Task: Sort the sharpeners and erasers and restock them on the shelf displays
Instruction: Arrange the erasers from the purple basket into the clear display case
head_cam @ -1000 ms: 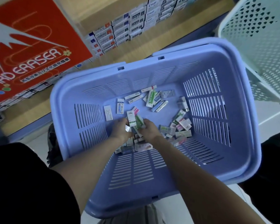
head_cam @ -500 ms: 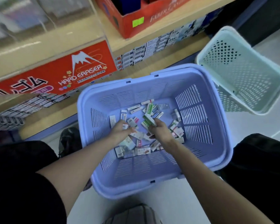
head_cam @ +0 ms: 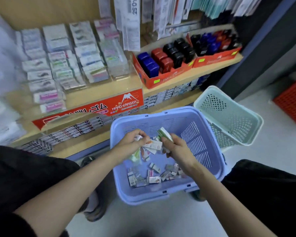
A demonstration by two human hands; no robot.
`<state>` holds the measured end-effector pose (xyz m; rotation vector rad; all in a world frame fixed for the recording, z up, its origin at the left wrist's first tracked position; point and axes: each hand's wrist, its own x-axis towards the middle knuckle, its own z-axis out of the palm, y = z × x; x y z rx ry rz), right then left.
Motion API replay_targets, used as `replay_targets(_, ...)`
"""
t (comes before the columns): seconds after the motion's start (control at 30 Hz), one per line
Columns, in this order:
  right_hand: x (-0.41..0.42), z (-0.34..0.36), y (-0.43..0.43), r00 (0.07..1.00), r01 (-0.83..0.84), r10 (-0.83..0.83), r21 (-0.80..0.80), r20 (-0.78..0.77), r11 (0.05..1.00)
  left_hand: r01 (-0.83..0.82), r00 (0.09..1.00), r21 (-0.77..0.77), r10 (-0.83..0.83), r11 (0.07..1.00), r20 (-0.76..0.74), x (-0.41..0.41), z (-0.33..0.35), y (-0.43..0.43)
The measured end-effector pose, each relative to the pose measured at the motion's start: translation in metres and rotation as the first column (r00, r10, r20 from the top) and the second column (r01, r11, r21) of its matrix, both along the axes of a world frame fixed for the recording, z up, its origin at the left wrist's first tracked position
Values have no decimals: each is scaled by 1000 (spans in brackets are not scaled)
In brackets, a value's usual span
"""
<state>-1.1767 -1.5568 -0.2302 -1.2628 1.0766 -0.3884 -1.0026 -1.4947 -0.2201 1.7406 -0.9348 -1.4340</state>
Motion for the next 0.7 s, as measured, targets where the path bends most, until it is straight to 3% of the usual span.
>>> replay_targets(0.23, 36, 62, 21, 964, 66, -86, 87, 250, 994, -176, 984, -170, 179, 970, 6, 18, 62, 19)
replay_targets(0.47, 106, 109, 47, 910, 62, -87, 76, 405, 995, -506, 860, -181, 477, 843, -183, 49, 105, 52)
replay_targets(0.57, 138, 124, 57, 871, 29, -60, 71, 488, 997, -574, 811, -193, 521, 796, -265, 68, 118, 64)
replay_targets(0.7, 177, 130, 60, 922, -22, 36, -41, 384, 999, -545, 838, -228, 521, 807, -159, 107, 134, 82)
